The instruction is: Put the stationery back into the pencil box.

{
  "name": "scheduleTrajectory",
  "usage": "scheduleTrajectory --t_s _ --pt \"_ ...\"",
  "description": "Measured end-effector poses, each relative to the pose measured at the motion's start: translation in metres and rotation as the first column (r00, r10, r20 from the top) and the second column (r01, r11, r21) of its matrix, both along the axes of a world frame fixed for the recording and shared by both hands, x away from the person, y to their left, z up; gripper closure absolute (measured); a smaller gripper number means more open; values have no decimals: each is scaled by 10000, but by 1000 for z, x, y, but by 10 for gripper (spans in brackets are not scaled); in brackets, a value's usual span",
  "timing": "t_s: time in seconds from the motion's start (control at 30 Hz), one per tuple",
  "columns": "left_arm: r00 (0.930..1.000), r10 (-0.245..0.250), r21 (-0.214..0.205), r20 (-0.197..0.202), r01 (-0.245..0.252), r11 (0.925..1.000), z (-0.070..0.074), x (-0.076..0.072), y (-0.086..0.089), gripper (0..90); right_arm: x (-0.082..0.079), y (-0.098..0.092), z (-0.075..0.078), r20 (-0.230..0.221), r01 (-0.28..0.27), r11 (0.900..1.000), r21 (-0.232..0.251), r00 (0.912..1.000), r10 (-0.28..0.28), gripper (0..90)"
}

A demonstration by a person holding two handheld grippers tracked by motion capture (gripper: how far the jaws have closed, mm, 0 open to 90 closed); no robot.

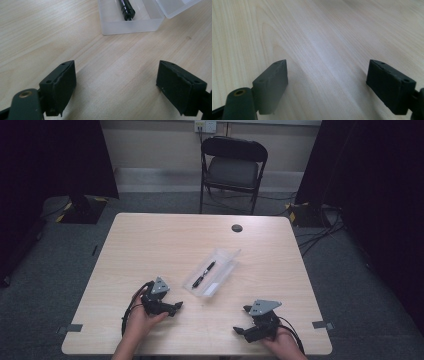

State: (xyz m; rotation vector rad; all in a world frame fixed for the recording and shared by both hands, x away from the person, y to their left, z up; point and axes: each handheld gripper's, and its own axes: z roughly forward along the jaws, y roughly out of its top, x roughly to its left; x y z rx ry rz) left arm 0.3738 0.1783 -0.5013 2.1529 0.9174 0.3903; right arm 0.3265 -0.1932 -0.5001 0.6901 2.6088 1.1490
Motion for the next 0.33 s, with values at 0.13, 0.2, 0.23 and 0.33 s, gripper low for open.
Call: scheduleTrajectory --t_s 0.13,0.2,0.23,0.33 --pt "10000 -30 17 8 30 10000 0 0 0 150 1 0 0 -22 -24 10000 -3 10000 24 159" --pt "10000 -28 16 8 28 10000 0 0 0 150 1 0 0 -17 -36 10000 -2 10000 36 158" --pt "10000 -33 21 6 33 10000 0 0 0 150 1 0 0 -32 -23 10000 -2 10000 23 159" --pt "10000 -47 21 -3 47 10000 0 0 0 147 1 0 0 -19 -35 10000 1 10000 35 158"
